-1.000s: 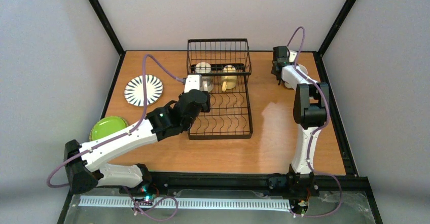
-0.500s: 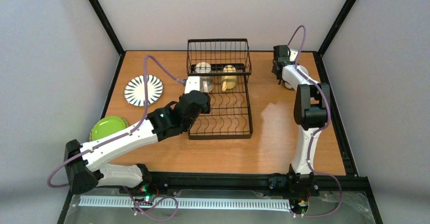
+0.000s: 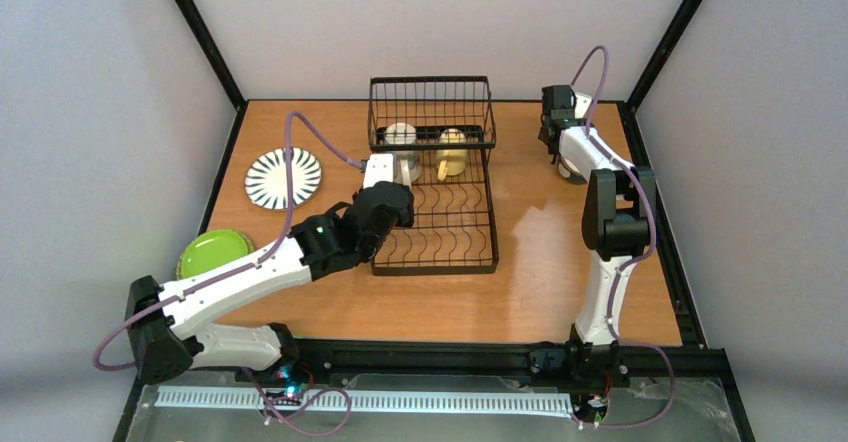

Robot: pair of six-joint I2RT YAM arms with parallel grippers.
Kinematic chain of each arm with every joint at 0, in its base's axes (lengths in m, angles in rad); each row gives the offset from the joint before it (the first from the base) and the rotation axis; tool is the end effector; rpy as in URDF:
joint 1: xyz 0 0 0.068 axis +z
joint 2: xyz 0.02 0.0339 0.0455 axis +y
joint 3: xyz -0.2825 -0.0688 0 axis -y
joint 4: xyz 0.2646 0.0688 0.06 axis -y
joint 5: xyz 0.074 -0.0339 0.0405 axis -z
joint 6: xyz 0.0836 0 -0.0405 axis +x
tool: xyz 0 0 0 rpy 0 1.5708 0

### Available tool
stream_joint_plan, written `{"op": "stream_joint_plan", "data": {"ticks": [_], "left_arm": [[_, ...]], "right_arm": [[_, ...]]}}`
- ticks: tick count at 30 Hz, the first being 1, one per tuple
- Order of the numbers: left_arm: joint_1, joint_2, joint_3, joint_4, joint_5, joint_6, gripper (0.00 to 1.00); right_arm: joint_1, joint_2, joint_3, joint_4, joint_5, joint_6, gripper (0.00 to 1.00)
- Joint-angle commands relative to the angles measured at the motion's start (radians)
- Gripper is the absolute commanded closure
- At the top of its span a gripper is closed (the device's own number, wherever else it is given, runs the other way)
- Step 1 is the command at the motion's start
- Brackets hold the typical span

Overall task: Load the mixed dishes into the dish rack
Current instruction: Grab the bowl from the bowl.

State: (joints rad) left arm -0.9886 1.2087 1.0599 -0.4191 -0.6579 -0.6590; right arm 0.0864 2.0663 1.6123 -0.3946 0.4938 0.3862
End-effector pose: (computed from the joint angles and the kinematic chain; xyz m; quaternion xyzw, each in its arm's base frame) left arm 0.2124 -0.2297 0.3224 -0.0170 0.8441 -0.1413 0.5169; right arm 0.5175 0.0051 0.1891 0.2209 0.8841 -0.1421 0.3866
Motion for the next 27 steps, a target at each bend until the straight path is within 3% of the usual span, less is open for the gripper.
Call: {"op": "stream_joint_plan", "data": {"ticks": [1,27], "left_arm": [[0.005,-0.017,-0.008,-0.003,-0.012,-0.024,0.00],[0.005,-0.042,-0.067,0.008,0.010,-0.058,0.00]], "right_arm": [[-0.002,-0.032,-0.014,-0.020,0.034,-0.003,0.98],[0.021,-0.204,-0.034,0.007,0.020,0.013,0.98]]}}
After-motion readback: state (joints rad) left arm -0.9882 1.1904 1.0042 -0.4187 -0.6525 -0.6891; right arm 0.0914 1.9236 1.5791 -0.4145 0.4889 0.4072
